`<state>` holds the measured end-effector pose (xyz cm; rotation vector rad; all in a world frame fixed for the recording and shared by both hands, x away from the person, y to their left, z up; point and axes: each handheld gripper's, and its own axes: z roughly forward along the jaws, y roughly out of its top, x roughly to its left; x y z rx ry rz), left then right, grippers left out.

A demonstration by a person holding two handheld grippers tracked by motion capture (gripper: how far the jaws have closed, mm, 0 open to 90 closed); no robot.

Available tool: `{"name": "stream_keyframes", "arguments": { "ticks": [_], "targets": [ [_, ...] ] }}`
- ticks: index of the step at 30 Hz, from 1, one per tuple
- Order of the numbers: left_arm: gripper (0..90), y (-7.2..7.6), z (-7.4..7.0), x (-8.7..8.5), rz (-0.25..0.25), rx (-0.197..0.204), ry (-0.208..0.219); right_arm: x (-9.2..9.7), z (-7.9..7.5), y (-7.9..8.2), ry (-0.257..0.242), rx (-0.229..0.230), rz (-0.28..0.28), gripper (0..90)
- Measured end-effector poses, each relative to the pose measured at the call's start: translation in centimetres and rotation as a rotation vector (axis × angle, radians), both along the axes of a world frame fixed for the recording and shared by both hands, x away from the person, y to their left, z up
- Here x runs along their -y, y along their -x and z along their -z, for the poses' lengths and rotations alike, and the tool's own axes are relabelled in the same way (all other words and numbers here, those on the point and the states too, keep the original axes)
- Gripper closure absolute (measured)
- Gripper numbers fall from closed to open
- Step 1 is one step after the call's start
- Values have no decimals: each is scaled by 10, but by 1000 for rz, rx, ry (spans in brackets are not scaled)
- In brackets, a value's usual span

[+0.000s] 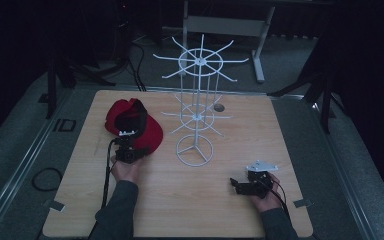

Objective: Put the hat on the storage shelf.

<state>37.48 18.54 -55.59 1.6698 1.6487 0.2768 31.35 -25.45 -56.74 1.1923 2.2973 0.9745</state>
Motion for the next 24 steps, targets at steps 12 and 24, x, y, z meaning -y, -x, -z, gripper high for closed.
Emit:
{"name": "stream_keyframes", "arguments": {
  "ticks": [12,24],
  "targets": [
    [821,11,0,0,-12,56,45,0,0,0,-1,1,0,152],
    [858,18,0,-4,-3,93,29,0,0,0,1,1,-2,151]
  ]
}}
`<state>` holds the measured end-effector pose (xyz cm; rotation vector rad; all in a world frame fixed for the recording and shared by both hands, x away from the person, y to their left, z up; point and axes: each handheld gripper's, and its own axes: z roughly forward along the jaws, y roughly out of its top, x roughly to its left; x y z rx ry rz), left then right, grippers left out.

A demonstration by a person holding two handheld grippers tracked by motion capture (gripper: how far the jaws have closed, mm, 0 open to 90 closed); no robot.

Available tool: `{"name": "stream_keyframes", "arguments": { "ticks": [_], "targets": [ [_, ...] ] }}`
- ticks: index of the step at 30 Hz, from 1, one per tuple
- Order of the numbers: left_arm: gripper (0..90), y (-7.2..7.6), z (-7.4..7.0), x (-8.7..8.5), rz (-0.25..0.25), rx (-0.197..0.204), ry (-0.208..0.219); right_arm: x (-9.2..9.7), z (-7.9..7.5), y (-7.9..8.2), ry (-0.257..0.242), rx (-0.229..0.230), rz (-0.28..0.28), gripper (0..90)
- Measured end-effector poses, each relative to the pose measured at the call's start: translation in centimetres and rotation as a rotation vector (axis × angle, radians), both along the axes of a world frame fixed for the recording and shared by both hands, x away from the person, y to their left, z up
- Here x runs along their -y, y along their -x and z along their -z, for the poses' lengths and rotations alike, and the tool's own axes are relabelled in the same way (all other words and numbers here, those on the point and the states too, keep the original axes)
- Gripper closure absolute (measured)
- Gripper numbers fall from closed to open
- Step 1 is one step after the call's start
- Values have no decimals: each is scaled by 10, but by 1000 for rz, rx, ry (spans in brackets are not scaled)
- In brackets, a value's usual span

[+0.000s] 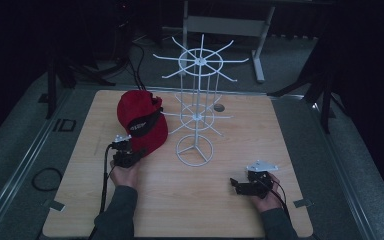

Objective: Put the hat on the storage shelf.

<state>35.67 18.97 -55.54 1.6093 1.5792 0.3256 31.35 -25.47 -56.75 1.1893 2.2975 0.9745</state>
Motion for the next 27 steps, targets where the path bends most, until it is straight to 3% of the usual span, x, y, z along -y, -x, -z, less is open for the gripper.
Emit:
{"name": "stream_keyframes", "arguments": {
  "ticks": [7,27],
  "targets": [
    [858,4,-5,-4,1,36,6,0,0,0,0,0,0,151],
    [858,15,-35,-23,-27,131,-51,0,0,0,-1,0,1,152]
  ]
}}
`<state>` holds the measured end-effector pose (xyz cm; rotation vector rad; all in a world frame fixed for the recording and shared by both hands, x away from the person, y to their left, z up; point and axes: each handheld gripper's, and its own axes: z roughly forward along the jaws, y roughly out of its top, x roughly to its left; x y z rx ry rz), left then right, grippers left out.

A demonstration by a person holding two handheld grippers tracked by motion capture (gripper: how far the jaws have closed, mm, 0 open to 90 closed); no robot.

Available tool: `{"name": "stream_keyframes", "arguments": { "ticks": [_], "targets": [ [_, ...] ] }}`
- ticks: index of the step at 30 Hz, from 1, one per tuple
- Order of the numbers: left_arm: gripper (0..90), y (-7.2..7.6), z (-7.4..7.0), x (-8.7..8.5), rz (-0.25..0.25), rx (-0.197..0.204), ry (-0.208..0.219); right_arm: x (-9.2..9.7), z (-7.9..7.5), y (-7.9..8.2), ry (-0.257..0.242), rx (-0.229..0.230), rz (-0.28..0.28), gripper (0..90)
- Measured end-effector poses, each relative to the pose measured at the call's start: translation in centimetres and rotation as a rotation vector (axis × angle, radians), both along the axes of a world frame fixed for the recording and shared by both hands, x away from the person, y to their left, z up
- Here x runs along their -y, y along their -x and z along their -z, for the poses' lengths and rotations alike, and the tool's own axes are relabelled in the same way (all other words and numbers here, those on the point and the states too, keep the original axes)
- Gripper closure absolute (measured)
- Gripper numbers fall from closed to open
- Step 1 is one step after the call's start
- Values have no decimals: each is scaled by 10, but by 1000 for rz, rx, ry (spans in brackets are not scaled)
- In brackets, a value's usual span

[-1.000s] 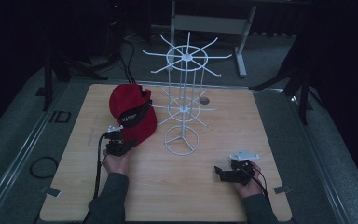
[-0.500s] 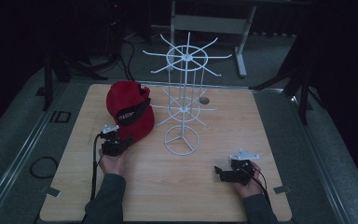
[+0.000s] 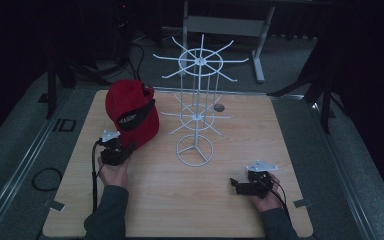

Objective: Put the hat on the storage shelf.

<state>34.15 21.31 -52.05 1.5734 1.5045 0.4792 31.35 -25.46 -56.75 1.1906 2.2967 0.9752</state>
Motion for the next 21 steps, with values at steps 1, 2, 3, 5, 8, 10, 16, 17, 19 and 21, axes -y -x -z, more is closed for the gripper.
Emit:
{"name": "stream_keyframes", "arguments": {
  "ticks": [1,2,3,5,8,10,16,17,19,21],
  "targets": [
    [857,0,0,0,0,0,0,0,0,0,0,0,0,151],
    [858,1,-2,0,-4,4,-2,0,0,0,0,0,0,152],
    [857,2,-5,-2,-3,13,-6,0,0,0,0,0,0,151],
    [857,2,-7,-3,-2,18,-8,0,0,0,-1,0,0,152],
    [857,5,-12,-4,-2,31,-12,0,0,0,-1,0,1,152],
    [857,6,-15,-5,0,43,-18,0,0,0,-1,0,0,152],
    [857,9,-22,-8,-4,65,-30,0,0,0,-1,0,1,152],
    [856,10,-25,-9,-7,72,-35,0,0,0,-1,0,1,152],
    [857,11,-26,-9,-8,75,-34,0,0,0,-1,0,1,151],
    [857,12,-29,-9,-7,84,-34,0,0,0,-1,0,1,151]
  ]
}}
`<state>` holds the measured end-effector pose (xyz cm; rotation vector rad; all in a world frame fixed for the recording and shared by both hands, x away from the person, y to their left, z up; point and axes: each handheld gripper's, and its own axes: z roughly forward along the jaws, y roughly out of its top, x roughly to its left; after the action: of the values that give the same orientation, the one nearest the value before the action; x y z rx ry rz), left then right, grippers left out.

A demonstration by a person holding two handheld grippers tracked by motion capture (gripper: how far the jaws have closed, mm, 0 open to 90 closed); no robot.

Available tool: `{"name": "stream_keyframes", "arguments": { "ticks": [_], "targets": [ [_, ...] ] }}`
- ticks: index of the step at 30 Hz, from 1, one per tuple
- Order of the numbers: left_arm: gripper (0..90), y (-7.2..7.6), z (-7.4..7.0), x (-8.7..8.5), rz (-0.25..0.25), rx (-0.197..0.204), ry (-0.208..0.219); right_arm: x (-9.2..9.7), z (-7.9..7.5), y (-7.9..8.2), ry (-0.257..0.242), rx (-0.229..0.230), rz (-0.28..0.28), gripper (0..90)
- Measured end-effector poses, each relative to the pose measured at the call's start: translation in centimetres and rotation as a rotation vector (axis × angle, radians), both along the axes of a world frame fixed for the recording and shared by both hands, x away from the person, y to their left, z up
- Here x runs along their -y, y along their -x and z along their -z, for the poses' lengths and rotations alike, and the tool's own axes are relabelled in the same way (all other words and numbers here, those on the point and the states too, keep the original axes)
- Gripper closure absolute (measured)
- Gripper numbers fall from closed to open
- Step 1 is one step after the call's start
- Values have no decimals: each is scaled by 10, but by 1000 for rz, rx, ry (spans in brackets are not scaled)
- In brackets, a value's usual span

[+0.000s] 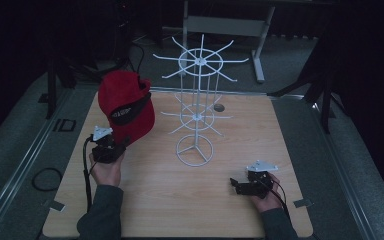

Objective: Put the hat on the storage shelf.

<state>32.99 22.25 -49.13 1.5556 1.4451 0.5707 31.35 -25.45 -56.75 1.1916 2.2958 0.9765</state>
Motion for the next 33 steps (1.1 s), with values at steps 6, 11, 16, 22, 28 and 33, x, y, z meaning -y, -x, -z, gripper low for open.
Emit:
{"name": "stream_keyframes", "arguments": {
  "ticks": [6,11,16,22,28,33],
  "targets": [
    [858,2,-11,0,0,31,0,0,0,0,0,0,0,151],
    [858,3,-21,0,-3,62,3,0,0,0,1,0,-1,152],
    [858,5,-32,0,-5,93,-2,0,0,0,-1,-1,1,152],
    [858,6,-42,-1,-8,116,-4,0,0,0,-1,-1,1,152],
    [858,7,-49,-1,-12,134,-7,0,0,0,0,0,0,152],
    [858,8,-56,-1,-17,150,-11,0,0,0,0,0,-1,152]
  ]
}}
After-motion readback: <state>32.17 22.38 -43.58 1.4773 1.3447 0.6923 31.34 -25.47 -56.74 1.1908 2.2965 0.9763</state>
